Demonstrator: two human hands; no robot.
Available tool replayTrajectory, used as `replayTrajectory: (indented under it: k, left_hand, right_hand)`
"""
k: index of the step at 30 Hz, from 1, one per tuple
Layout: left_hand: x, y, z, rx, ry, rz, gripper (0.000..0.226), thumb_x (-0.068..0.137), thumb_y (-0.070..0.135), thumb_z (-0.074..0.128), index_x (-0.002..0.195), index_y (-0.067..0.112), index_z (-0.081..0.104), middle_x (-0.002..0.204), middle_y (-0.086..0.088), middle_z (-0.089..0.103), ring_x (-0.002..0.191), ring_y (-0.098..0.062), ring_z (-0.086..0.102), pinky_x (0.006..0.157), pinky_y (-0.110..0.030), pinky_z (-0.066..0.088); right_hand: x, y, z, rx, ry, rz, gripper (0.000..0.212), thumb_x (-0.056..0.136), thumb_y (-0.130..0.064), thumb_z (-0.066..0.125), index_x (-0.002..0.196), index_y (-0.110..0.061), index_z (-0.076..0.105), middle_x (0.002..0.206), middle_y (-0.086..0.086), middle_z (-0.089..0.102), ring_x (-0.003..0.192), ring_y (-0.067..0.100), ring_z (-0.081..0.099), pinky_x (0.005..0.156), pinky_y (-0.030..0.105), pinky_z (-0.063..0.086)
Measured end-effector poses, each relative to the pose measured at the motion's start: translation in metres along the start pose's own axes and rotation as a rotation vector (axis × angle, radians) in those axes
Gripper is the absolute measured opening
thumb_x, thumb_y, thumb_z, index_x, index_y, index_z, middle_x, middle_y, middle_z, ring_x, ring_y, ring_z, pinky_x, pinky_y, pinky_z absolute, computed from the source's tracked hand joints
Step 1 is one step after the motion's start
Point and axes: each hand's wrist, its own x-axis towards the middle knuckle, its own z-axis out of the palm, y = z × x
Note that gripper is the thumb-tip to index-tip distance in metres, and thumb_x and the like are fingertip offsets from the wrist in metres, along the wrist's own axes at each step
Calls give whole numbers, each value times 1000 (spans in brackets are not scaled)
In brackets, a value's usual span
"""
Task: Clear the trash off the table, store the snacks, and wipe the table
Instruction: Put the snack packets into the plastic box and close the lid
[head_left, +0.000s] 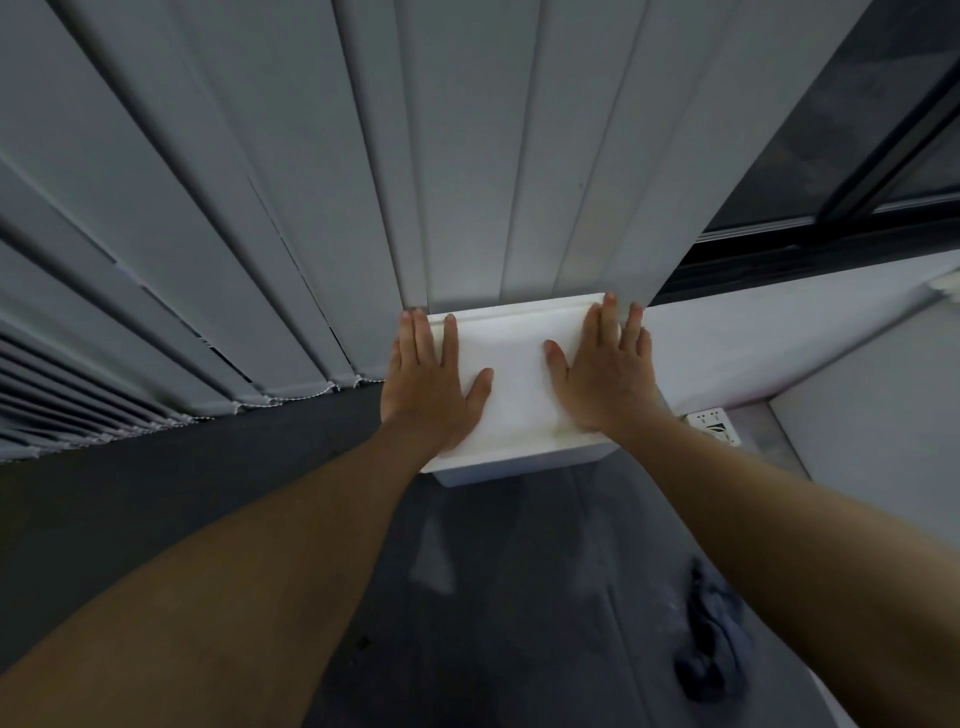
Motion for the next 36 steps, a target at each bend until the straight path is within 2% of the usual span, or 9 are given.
replayTrajectory:
  k: [2,4,6,10,17,20,23,30,36]
  left_hand:
    - [0,3,0,10,10,-3,84,95,64,12,157,9,-3,160,-27,-10,149,-41,-10,123,-48,2]
    - [0,5,0,28,29,-1,83,95,62,12,156,7,0,160,-30,-5,148,-44,-6,122,-50,3]
    - [-1,4,-1,39,58,15,81,96,60,12,156,6,3,160,-29,-1,149,-44,-2,122,-51,4]
    - [1,3,1,55,87,127,72,97,55,12,158,16,5,163,-19,0,151,-35,-1,121,-54,2]
    - [4,0,2,48,61,125,76,91,59,0,158,24,6,164,-14,-1,151,-32,-3,121,-52,1]
    - [3,2,1,54,69,119,77,90,58,-4,158,22,6,164,-14,-1,151,-32,-3,121,-51,1]
    - [3,2,2,49,121,118,76,93,58,2,158,19,4,164,-14,-2,151,-35,-4,122,-51,3]
    - [5,1,4,1,91,111,78,90,59,1,158,21,12,165,-14,2,151,-34,-1,122,-50,4]
    - [4,2,3,36,100,99,77,93,59,2,158,19,5,164,-17,-3,151,-35,-6,122,-50,1]
  right_hand:
    - [-2,-4,1,0,37,-71,87,95,-67,12,155,-4,14,164,12,12,151,34,9,120,52,15]
    - [-2,-6,4,-25,52,-194,82,93,-71,12,153,-15,22,164,8,17,149,32,17,118,57,16]
    - [0,-8,5,-45,31,-232,80,92,-75,11,151,-23,24,164,5,16,149,31,19,116,61,15]
    - [0,-9,6,-33,31,-195,81,90,-77,9,153,-26,21,166,2,10,150,29,14,117,62,12]
    - [-3,-20,5,-10,-20,-128,81,91,-74,6,156,-26,4,166,0,-8,152,29,-2,117,64,2]
    - [-5,-20,9,-9,27,-120,79,91,-71,2,156,-26,6,166,2,-2,151,31,5,117,64,3]
    - [-6,-21,12,-22,52,-131,77,91,-70,2,156,-30,8,166,3,3,150,32,10,116,64,6]
    - [-6,-24,8,-16,28,-118,76,92,-70,5,156,-30,2,166,2,-2,151,32,6,116,64,1]
    - [-8,-25,11,-22,49,-122,82,88,-76,3,156,-30,1,166,3,-3,151,34,5,116,66,0]
